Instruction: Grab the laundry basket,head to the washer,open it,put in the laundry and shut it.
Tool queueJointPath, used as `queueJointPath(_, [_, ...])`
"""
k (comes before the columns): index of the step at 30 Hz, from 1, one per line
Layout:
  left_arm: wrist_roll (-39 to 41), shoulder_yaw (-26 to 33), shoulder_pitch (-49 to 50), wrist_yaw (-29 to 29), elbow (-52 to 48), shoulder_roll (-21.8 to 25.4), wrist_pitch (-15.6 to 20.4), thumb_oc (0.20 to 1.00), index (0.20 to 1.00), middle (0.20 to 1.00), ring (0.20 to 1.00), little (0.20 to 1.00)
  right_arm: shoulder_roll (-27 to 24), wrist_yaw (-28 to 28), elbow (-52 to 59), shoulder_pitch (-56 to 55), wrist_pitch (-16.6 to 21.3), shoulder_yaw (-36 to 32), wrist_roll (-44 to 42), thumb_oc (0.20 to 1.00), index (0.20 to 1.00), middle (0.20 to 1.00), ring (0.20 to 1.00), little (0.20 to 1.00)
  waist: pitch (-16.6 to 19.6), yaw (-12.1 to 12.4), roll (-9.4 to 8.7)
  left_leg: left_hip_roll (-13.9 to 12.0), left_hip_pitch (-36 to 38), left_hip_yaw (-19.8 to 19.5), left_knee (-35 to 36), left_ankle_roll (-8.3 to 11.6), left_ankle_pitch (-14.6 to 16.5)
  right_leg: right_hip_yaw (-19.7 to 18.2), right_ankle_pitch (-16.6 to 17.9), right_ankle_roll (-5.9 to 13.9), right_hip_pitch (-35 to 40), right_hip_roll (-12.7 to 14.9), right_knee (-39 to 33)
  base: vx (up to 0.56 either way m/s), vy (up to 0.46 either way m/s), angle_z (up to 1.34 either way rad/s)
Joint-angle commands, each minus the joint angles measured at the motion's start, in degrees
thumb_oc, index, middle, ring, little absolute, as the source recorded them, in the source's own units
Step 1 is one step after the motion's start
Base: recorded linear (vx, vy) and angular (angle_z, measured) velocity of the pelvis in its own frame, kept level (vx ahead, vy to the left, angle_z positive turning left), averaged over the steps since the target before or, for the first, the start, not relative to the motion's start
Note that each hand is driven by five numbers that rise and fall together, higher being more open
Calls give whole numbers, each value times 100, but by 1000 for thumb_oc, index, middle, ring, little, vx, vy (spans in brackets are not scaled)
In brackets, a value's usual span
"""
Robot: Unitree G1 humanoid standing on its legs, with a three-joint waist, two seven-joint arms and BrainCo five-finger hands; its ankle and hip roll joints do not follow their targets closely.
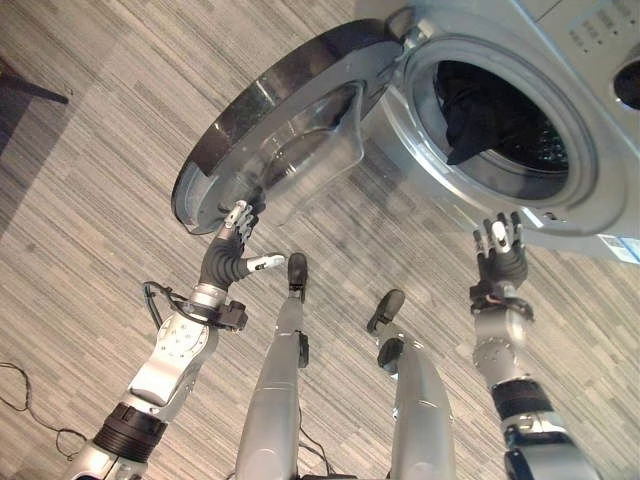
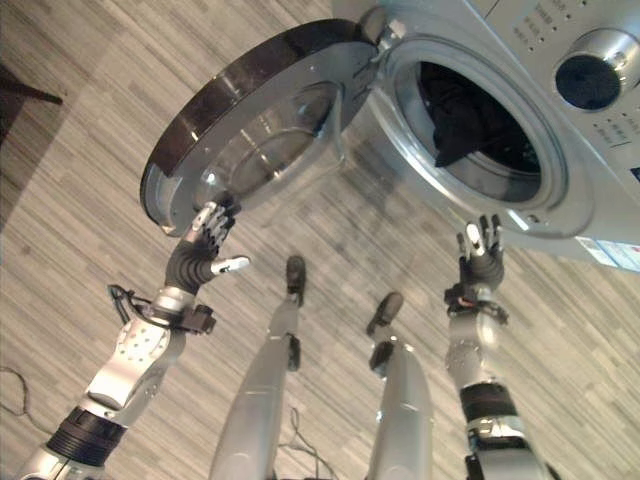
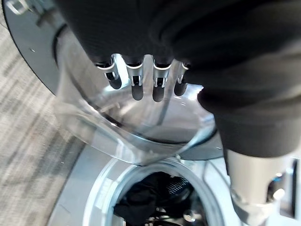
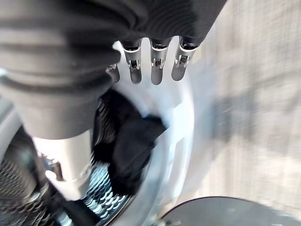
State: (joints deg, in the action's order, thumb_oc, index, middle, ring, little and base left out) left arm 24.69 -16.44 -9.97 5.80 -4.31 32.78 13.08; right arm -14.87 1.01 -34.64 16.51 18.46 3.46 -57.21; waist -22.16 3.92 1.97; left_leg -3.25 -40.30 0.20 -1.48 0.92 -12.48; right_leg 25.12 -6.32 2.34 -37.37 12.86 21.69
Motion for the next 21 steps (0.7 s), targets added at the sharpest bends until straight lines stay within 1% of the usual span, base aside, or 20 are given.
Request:
queueJointPath(1, [-259,23,414,6,55,-23,149,1000,1000,1000,1000,1000,112,-113,-305,-518,-353,287,476,1000,1000,1000,1000,1000,663,91,-136,277,580,380,133,94,712,-277,-52,163,1027,-572,-1290,56,27,-1])
queueJointPath(3, [-356,60,558,-4,130,33,73,1000,1000,1000,1000,1000,202,-163,-404,-883,-585,377,616,1000,1000,1000,1000,1000,791,72,-178,260,914,384,173,95,758,-263,-53,186,1326,-565,-1299,93,50,-1])
queueJointPath(5, [-417,139,760,4,224,68,23,1000,1000,1000,1000,1000,243,-206,-351,-1299,-737,371,765,1000,1000,1000,1000,1000,904,20,-189,254,1271,392,178,97,846,-265,-62,210,1671,-555,-1318,128,113,3])
queueJointPath(6, [-457,330,969,62,352,21,13,1000,1000,1000,1000,1000,196,-206,-144,-1658,-792,301,960,1000,1000,1000,1000,1000,1040,-62,-207,260,1600,392,126,81,978,-311,-54,232,2007,-549,-1372,175,160,5])
queueJointPath(9, [-419,680,1350,199,414,-65,-30,1000,1000,1000,1000,1000,143,-144,702,-2133,-808,185,1109,1000,1000,1000,1000,1000,1169,-204,-240,271,2124,390,-39,6,1289,-433,-69,290,2543,-531,-1415,125,151,5])
queueJointPath(10, [-388,747,1441,226,418,-118,-25,1000,1000,1000,1000,1000,149,-164,1028,-2254,-804,114,1060,1000,1000,1000,1000,1000,1211,-244,-243,265,2272,396,-138,-38,1418,-499,-85,313,2658,-500,-1360,169,241,2])
queueJointPath(11, [-354,893,1646,283,411,-183,-67,1000,1000,1000,1000,1000,228,-215,1569,-2402,-793,91,878,1000,1000,1000,1000,1000,1324,-284,-261,244,2590,464,-273,-150,1655,-680,-89,381,2866,-477,-1245,191,254,-16])
queueJointPath(13, [-350,951,1798,300,321,-222,-95,1000,1000,1000,1000,1000,208,-245,2400,-2450,-685,132,898,1000,1000,1000,1000,1000,1421,-275,-251,298,2973,549,-311,-309,1869,-818,111,561,3061,-348,-1004,165,312,-55])
queueJointPath(14, [-364,938,1930,288,244,-238,-114,1000,1000,1000,1000,1000,197,-251,3041,-2538,-639,127,953,1000,1000,1000,1000,1000,1476,-325,-183,373,3334,753,-208,-503,1857,-933,648,723,3028,-186,-585,137,481,-76])
queueJointPath(15, [-441,913,1993,272,207,-236,-112,1000,1000,1000,1000,1000,91,-195,3687,-2536,-541,42,1213,1000,1000,1000,1000,1000,1524,-439,-27,450,3656,805,-50,-640,1876,-1190,1120,836,2903,-89,128,81,390,-61])
queueJointPath(16, [-442,912,1995,272,206,-239,-113,1000,1000,1000,1000,1000,89,-190,3698,-2543,-547,42,1216,1000,1000,1000,1000,1000,1522,-431,-29,457,3666,815,-41,-644,1874,-1204,1115,841,2896,-83,144,75,392,-38])
queueJointPath(17, [-585,855,1948,268,169,-207,-130,1000,1000,1000,1000,1000,-36,-137,4310,-2450,-396,-72,1540,1000,1000,1000,1000,1000,1448,-589,192,438,3849,752,51,-736,1813,-1503,1153,824,2632,-180,983,31,247,-14])
queueJointPath(18, [-682,869,1933,261,185,-207,-146,1000,1000,1000,1000,1000,-77,-130,4554,-2404,-324,-138,1665,1000,1000,1000,1000,1000,1433,-631,293,446,3953,713,108,-758,1797,-1619,1006,807,2479,-236,1278,25,241,18])
queueJointPath(19, [-683,869,1929,261,186,-211,-147,1000,1000,1000,1000,1000,-79,-126,4561,-2404,-328,-140,1668,1000,1000,1000,1000,1000,1448,-621,301,435,3932,721,118,-753,1776,-1620,1025,795,2453,-248,1269,84,126,17])
queueJointPath(20, [-831,968,1980,228,186,-215,-125,1000,1000,1000,1000,1000,-163,-159,5177,-2301,-129,-385,1886,1000,1000,1000,1000,1000,1523,-660,362,463,4090,656,239,-745,1775,-1799,841,750,2350,-237,1269,58,58,16])
queueJointPath(21, [-832,968,1979,227,186,-216,-125,1000,1000,1000,1000,1000,-163,-157,5185,-2304,-135,-387,1888,1000,1000,1000,1000,1000,1534,-654,372,450,4073,660,246,-739,1755,-1793,866,737,2339,-252,1246,108,65,0])
